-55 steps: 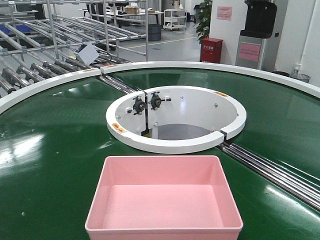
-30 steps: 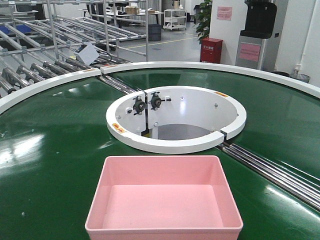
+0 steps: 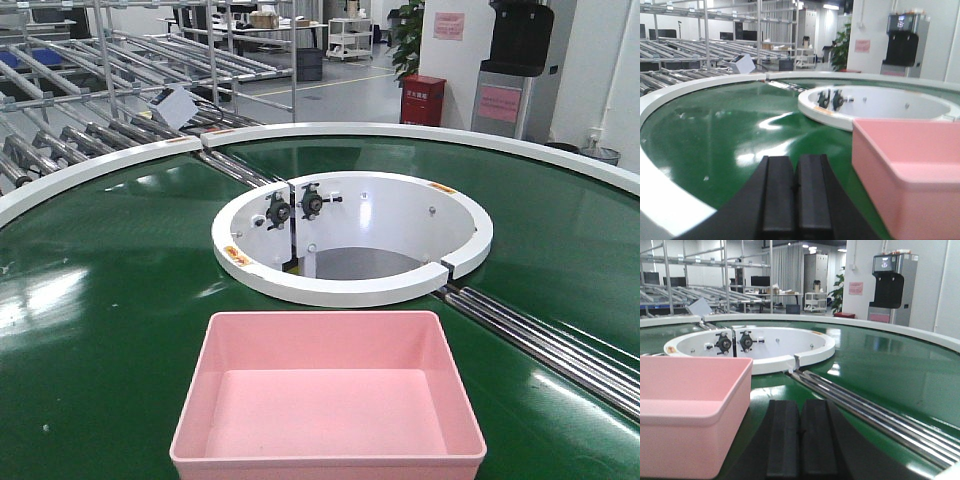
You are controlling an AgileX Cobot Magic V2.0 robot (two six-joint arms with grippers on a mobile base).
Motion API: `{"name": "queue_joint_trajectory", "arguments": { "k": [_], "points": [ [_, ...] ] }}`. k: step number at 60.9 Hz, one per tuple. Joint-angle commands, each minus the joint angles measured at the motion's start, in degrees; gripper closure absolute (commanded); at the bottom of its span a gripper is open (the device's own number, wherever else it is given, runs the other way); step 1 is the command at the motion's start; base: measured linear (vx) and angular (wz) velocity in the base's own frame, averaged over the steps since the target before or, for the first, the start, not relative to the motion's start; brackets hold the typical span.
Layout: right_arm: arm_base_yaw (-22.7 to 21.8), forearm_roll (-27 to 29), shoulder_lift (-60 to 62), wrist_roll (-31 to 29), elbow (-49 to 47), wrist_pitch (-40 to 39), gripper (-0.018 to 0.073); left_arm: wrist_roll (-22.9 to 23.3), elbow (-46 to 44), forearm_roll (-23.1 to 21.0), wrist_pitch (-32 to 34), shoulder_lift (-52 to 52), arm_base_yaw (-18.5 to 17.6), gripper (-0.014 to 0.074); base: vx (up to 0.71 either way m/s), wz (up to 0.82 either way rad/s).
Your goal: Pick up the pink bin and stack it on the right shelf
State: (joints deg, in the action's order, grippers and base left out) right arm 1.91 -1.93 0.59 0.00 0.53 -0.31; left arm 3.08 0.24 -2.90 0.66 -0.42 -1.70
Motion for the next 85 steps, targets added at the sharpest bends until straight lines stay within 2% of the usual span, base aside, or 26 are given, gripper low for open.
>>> {"name": "queue_joint_trajectory", "arguments": {
  "k": [1, 7, 14, 22, 26, 33, 44, 49, 57, 63, 69, 76, 85],
  "points": [
    [-0.3, -0.1, 0.7, -0.4, -6.1, -4.2, 0.0568, 1.3, -6.7, 0.3, 5.8, -1.0, 0.1, 0.0599, 0.0, 0.0],
    [-0.3, -0.7, -1.5, -0.9, -15.7, 3.0, 0.0568, -1.8, -15.6, 2.1, -0.1, 0.8, 0.1, 0.0599, 0.0, 0.0],
    [-0.3, -0.7, -8.0, -1.3, -27.5, 14.6, 0.0568, -5.9, -27.5, 2.0, -12.4, 7.3, 0.1, 0.0599, 0.0, 0.0],
    [-0.3, -0.7, -18.2, -1.3, -36.8, 28.6, 0.0568, -9.3, -38.0, 2.0, -27.5, 17.3, 0.1, 0.0599, 0.0, 0.0],
    [-0.3, -0.7, -22.9, -1.3, -39.0, 32.9, 0.0568, -10.4, -39.8, 2.0, -33.2, 21.1, 0.1, 0.0599, 0.0, 0.0],
    [-0.3, 0.3, -29.7, -0.7, -38.6, 34.2, 0.0568, -10.2, -39.6, 1.1, -38.9, 27.1, 0.1, 0.0599, 0.0, 0.0],
    [-0.3, 0.7, -38.9, -3.0, -38.1, 36.0, 0.0562, -10.2, -39.3, -1.6, -38.9, 32.9, 0.1, 0.0596, 0.0, 0.0],
    [-0.3, 1.4, -43.1, -5.0, -38.3, 37.6, 0.0522, -10.4, -39.3, -2.0, -38.8, 35.5, 0.1, 0.0567, 0.0, 0.0],
    [1.9, 5.4, -49.6, -10.0, -40.8, 39.4, 0.0351, -12.0, -39.5, -3.6, -38.6, 40.5, -0.5, 0.0412, 0.0, 0.0],
    [5.7, 4.8, -54.5, -10.5, -44.1, 41.6, 0.0171, -13.4, -39.8, -4.6, -38.7, 43.7, -3.3, 0.0238, 0.0, 0.0],
    [8.3, 3.5, -59.8, -10.3, -47.8, 44.3, 0.0034, -14.2, -41.5, -4.5, -39.8, 48.1, -6.9, 0.0091, 0.0, 0.0],
    [8.9, 2.4, -65.6, -10.5, -52.5, 47.1, -0.006, -15.3, -45.0, -4.6, -41.8, 54.0, -11.0, 0.0006, 0.0, 0.0],
    [8.9, 2.3, -73.1, -10.3, -59.5, 48.9, -0.0064, -15.3, -50.0, -4.5, -41.7, 63.1, -14.2, 0.0004, 0.0, 0.0]
  ]
}}
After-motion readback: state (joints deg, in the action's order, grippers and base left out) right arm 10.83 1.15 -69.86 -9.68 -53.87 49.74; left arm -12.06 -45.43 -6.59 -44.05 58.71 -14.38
